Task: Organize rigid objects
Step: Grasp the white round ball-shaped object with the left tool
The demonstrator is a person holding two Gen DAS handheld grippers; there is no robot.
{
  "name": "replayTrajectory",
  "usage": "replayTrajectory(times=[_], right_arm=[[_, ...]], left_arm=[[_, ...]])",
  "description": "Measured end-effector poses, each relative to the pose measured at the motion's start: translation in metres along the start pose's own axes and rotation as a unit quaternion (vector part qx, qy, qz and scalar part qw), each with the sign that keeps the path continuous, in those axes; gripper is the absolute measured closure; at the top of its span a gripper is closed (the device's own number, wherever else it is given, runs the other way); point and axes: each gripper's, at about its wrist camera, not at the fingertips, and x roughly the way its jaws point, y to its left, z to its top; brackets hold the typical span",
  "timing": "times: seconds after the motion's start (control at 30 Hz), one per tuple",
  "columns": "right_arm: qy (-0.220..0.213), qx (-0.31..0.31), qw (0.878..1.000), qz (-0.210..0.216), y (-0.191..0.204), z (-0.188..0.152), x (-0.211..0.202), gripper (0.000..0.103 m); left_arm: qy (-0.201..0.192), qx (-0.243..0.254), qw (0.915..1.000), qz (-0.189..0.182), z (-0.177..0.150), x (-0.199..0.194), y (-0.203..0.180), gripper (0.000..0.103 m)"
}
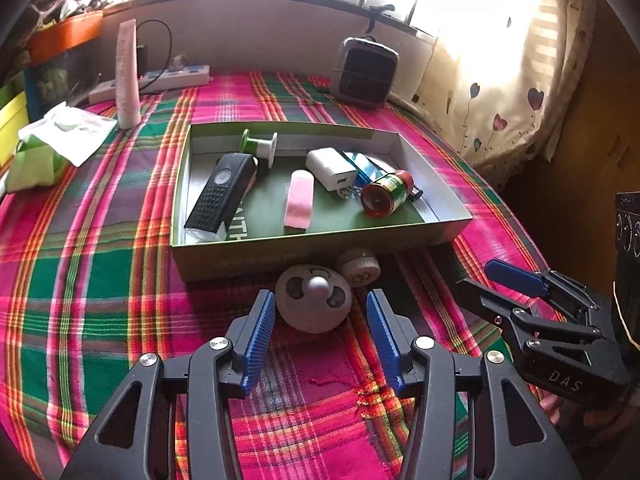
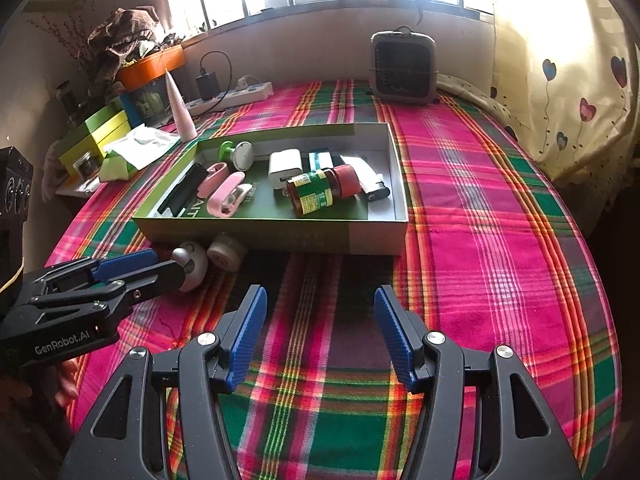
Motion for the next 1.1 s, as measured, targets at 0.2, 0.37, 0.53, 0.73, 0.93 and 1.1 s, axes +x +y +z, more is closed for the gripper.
replayTrajectory(times=[0.2,0.37,0.53,0.73,0.93,1.1], right_arm=[[0.008,-0.004,1.0,-0.002,0.001,-0.002,0.002,0.046],[0.018,-0.008,1.0,-0.013,0.001,-0.004,0.006,0.046],[0.022,-0.008,1.0,-0.02,-0.001,-0.006,0.007,0.046],[0.028,-0.009,0.999,-0.025,-0.002,-0.007,0.011,0.046],[0.036,-0.012,0.999,-0.03,-0.002,-0.008,0.016,0.046],[0.04,-0.012,0.999,-0.035,-0.002,-0.008,0.018,0.046]], left_arm=[[0.002,0.001,1.0,0.002,0.002,0.004,0.001,0.056],[0.006,0.004,1.0,0.004,0.003,0.009,0.0,0.056],[0.011,0.007,0.9999,0.007,0.003,0.015,-0.001,0.056],[0.016,0.004,0.9998,0.014,0.004,0.022,0.002,0.056],[0.015,0.006,0.9997,0.02,0.006,0.025,0.002,0.056],[0.014,0.002,0.9997,0.019,0.006,0.025,0.003,0.056]])
